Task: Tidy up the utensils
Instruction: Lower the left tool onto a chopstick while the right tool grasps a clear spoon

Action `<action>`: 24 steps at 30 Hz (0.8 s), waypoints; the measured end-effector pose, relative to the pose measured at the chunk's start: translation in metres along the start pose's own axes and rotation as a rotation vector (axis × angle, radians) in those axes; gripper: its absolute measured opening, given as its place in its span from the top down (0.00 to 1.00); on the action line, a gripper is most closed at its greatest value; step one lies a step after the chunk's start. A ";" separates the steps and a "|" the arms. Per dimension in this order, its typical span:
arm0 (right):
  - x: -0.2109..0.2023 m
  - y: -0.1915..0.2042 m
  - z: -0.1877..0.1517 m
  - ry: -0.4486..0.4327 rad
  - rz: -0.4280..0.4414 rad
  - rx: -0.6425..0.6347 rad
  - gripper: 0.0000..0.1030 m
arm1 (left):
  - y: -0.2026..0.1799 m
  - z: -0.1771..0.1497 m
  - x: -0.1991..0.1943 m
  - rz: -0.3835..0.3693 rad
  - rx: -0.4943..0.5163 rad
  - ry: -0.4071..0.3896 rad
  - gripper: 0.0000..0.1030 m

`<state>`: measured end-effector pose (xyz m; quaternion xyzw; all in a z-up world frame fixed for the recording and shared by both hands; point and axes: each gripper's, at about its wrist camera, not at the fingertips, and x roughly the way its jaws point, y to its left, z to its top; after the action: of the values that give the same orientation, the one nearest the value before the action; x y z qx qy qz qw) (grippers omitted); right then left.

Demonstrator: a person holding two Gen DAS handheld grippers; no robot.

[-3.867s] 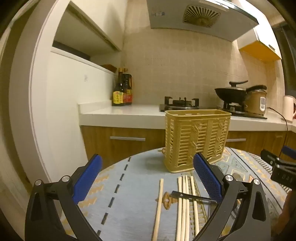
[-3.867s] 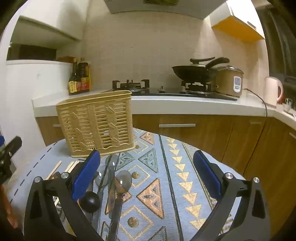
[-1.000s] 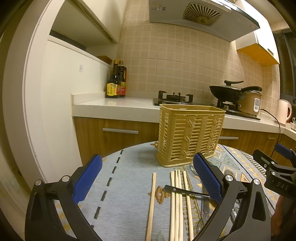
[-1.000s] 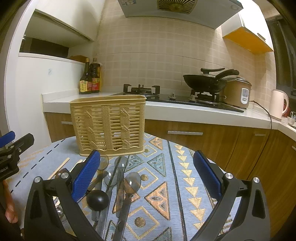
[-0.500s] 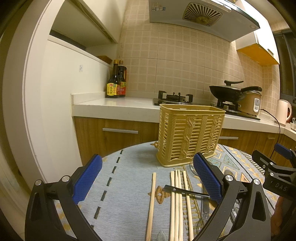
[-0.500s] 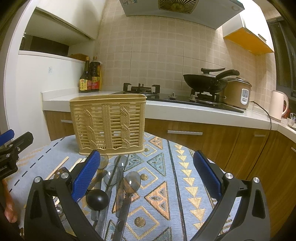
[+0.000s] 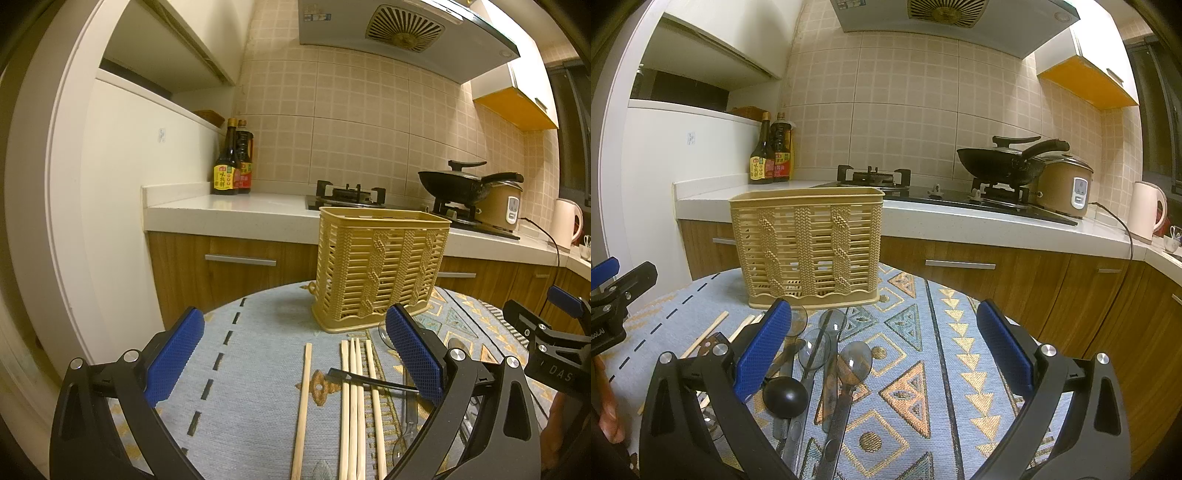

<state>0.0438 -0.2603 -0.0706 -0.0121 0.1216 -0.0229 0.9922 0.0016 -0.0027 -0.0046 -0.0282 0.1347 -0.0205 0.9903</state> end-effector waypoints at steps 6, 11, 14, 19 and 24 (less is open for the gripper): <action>0.002 0.000 0.000 0.008 -0.010 -0.006 0.07 | 0.001 -0.001 0.000 0.007 -0.016 0.003 0.07; 0.014 0.010 0.000 0.070 -0.104 -0.058 0.07 | 0.020 0.003 0.010 -0.049 -0.052 0.116 0.07; 0.025 0.020 -0.003 0.139 -0.126 -0.118 0.07 | 0.043 0.009 0.021 -0.082 -0.028 0.238 0.08; 0.041 0.025 -0.003 0.252 -0.008 -0.153 0.07 | 0.068 0.014 0.035 -0.172 0.010 0.410 0.20; 0.064 0.028 0.009 0.417 0.144 -0.120 0.11 | 0.055 -0.002 0.067 -0.306 0.024 0.589 0.42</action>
<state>0.1089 -0.2349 -0.0784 -0.0573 0.3259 0.0534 0.9421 0.0678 0.0491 -0.0278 -0.0294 0.4091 -0.1780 0.8945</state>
